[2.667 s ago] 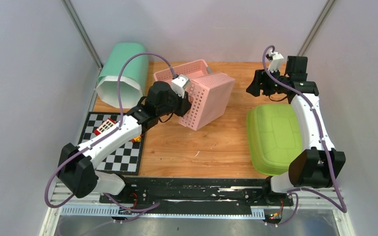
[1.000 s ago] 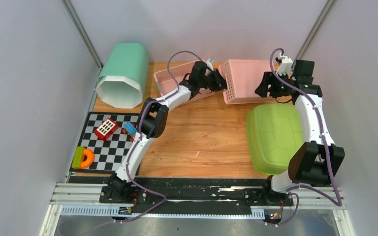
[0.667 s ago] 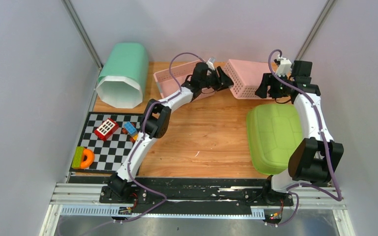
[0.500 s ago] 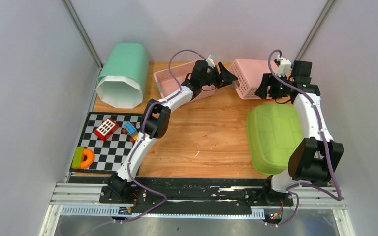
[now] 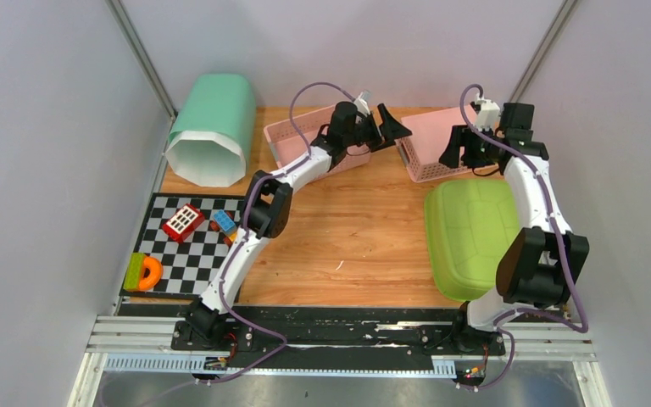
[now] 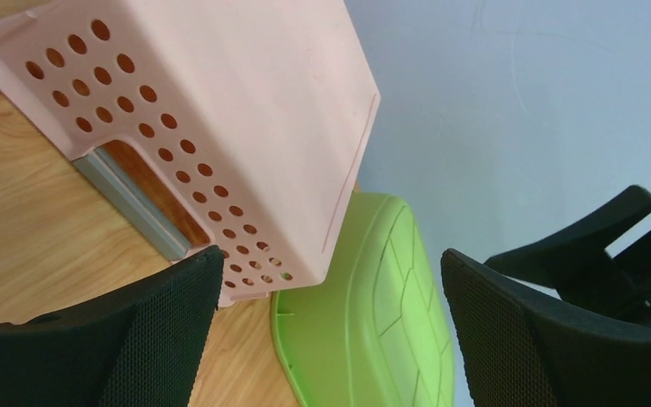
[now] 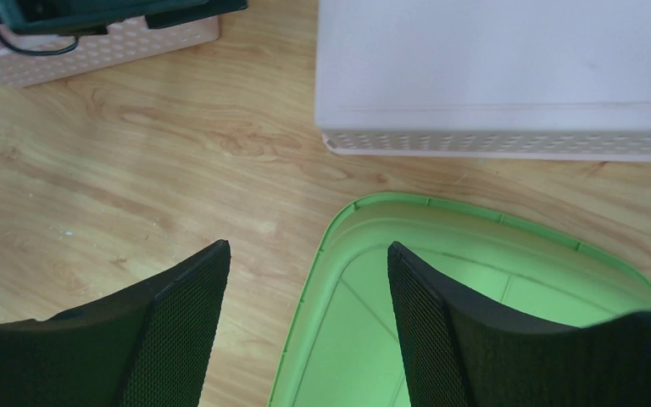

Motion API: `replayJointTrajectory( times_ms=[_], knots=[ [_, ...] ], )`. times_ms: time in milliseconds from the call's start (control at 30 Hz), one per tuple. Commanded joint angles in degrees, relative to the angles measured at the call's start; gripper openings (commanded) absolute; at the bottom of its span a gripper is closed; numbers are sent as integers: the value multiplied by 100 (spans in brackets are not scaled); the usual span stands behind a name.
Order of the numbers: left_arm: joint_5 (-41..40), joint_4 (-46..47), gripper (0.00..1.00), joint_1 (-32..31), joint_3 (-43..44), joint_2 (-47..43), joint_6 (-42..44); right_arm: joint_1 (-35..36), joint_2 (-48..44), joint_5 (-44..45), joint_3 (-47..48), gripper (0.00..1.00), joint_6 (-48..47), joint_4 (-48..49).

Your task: Turn the large container upside down

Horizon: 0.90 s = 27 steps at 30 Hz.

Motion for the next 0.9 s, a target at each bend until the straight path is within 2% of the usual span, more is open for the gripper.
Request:
replayJointTrajectory(
  times_ms=[0,100,200,400,500,600,700,867],
  knots=[
    [121,-549,100,163,-14,-725,741,-73,394,345,455,71,-169,50],
    [111,-1126,100,280,-122,-1280,1416,-26,662,638,834,71,-289,52],
    [-48,-1938,100,375,-262,-1927,2444,130,926,1057,1187,71,-509,50],
    [-710,-3554,100,445,-899,-3529,5340,745,1499,2253,1859,71,-1331,52],
    [-1130,-3958,100,454,-1872,-4579,6471,1186,1762,2743,2103,72,-1718,117],
    [-1324,-4103,100,463,-3344,-5808,7330,1551,2105,3178,2280,72,-1998,314],
    [-1504,-4203,100,476,-4542,-6834,7819,1821,2505,3494,2583,73,-2102,343],
    [-1643,-4597,100,560,-5873,-8145,8298,2194,3154,3851,3030,75,-2213,306]
  ],
)
